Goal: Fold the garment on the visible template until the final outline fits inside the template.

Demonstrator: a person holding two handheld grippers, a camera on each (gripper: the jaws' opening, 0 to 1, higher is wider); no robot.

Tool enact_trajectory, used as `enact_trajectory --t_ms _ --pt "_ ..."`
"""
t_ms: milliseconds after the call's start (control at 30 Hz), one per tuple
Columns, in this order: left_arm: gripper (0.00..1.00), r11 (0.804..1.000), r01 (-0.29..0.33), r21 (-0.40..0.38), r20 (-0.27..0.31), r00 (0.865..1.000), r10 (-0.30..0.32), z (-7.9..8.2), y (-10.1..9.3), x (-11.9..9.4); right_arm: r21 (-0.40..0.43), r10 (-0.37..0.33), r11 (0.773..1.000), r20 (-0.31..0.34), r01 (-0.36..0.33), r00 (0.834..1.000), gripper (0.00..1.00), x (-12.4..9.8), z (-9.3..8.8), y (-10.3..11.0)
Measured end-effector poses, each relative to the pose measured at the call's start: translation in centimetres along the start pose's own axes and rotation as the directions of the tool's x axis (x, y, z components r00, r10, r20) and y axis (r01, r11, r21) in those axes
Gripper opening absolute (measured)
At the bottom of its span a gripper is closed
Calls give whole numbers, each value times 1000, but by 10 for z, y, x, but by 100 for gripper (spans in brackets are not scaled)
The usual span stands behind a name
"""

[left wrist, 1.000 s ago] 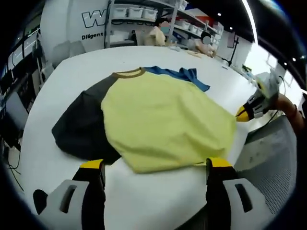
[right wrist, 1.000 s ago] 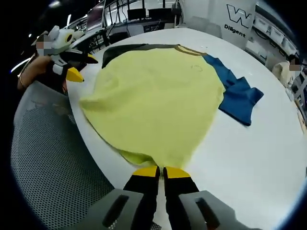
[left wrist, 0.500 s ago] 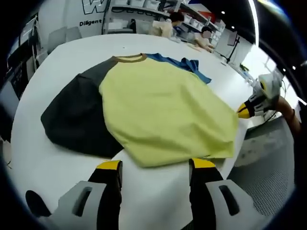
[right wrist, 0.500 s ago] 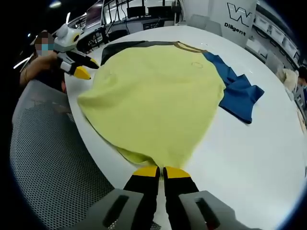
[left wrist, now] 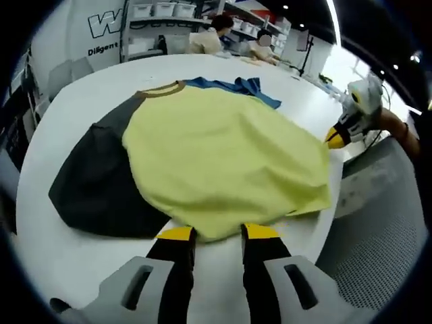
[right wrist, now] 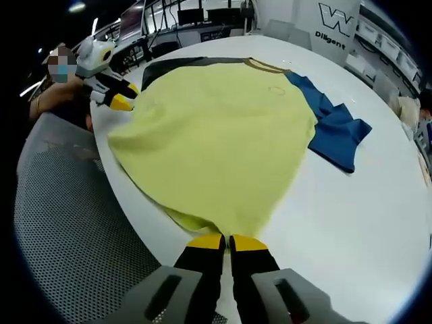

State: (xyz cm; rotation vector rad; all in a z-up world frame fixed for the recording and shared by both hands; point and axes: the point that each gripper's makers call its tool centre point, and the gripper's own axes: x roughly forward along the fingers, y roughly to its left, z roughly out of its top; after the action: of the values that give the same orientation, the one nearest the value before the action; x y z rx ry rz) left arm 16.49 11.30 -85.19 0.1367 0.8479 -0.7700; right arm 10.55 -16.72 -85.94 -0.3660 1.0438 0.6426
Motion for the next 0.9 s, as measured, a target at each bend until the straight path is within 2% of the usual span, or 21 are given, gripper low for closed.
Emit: enact_trajectory --t_ms 100,167,233,367,433,567,633,900 --pt "1 1000 4 -18 31 1000 -4 9 1 -2 -3 -2 1000 -3 2 1000 0 0 0 0" --pt "0 999 14 -31 51 999 -12 15 1 -2 -6 -3 1000 -5 3 1000 0 1 0 0" --pt "0 998 24 -65 47 999 -21 16 1 0 -6 -3 1000 -6 3 1000 0 1 0 0" --pt "0 996 35 -81 44 999 -31 23 -3 0 -2 -3 1000 -4 3 1000 0 1 0 0" --pt "0 996 40 -81 57 998 -36 34 -2 -2 2 -3 1000 -2 3 1000 0 1 0 0" --pt "0 998 33 -51 70 997 -30 54 0 -2 -2 -7 1000 -7 7 1000 0 2 -1 0" --pt "0 1000 26 6 58 998 -27 64 0 -2 -10 -13 1000 -9 13 1000 0 2 -1 0" --pt "0 997 48 54 58 997 -51 98 -6 10 -7 -18 1000 -8 18 1000 0 3 -2 -1"
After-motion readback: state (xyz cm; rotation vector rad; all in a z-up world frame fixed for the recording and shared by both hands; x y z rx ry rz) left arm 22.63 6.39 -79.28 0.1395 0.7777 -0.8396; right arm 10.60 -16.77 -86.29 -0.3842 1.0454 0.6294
